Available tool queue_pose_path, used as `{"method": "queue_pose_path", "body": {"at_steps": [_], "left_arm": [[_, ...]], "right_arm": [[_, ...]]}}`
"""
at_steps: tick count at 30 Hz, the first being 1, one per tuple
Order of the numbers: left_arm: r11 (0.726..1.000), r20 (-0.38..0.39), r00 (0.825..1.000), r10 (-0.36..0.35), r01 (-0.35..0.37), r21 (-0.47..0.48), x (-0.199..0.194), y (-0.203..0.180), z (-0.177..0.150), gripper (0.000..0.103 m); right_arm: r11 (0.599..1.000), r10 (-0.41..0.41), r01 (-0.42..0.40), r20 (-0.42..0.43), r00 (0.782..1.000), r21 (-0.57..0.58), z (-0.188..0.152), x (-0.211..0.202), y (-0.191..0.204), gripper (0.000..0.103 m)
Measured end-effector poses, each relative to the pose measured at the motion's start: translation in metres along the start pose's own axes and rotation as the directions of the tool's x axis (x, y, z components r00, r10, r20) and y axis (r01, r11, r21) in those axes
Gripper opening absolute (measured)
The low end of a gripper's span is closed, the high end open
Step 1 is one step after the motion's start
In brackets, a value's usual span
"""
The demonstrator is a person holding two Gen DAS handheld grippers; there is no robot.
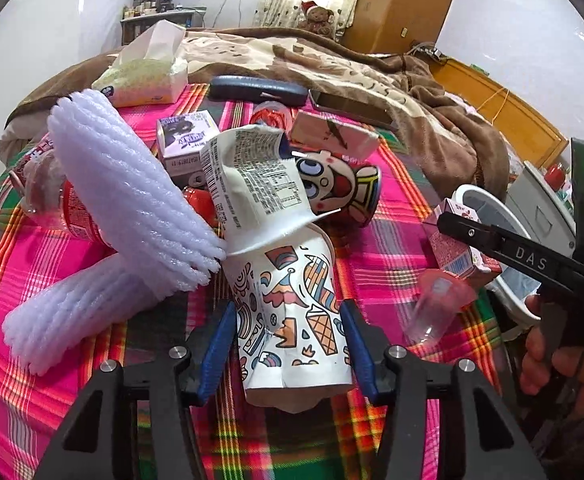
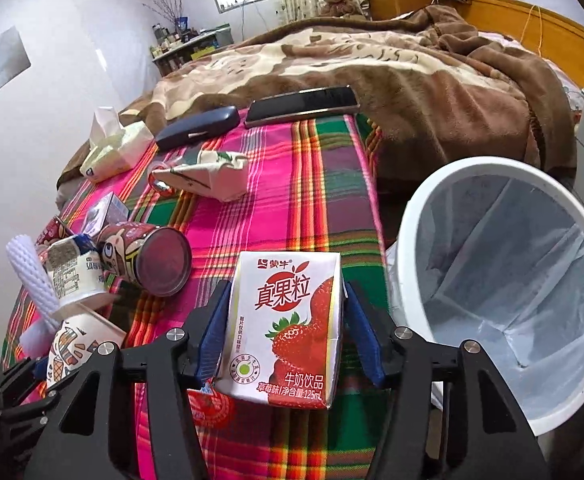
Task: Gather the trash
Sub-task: 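Carry the carton over the bin and open the right tool while the left tool drops the paper cup in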
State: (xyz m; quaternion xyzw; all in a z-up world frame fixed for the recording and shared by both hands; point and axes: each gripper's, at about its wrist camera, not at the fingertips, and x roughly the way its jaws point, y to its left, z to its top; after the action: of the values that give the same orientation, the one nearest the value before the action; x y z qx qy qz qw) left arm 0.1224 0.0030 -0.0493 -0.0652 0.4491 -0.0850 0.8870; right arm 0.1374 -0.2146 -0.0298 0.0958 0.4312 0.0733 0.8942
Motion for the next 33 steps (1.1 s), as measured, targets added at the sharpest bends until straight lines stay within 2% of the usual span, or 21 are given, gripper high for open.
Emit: {"method": "queue_pose_path", "body": {"at_steps": [19, 29, 31, 33], "left_arm": [[0.995, 0.107, 0.991, -0.082, 0.076, 0.063, -0.052, -0.046, 0.008, 0.053], [0.981, 0.095, 0.982, -0.164, 0.152, 0.118, -0.046, -0.089, 0.026, 0.054], [0.978, 0.102, 0.982, -0.161, 0.144, 0.153, -0.044, -0.104, 0.030, 0.054], [0.969, 0.094, 0.977, -0.192, 0.174, 0.175, -0.042, -0.119, 0.035, 0.054]], "right_arm": [[0.998, 0.040, -0.045, 0.118, 0.992, 0.037, 0.001, -0.052, -0.021, 0.057], [0.996, -0.016, 0.002, 0.167, 0.986, 0.086, 0.004, -0.077, -0.056, 0.057], [0.995, -0.027, 0.010, 0.175, 0.984, 0.099, 0.005, -0.080, -0.064, 0.057], [0.992, -0.052, 0.031, 0.177, 0.983, 0.118, 0.005, -0.082, -0.074, 0.058]]}}
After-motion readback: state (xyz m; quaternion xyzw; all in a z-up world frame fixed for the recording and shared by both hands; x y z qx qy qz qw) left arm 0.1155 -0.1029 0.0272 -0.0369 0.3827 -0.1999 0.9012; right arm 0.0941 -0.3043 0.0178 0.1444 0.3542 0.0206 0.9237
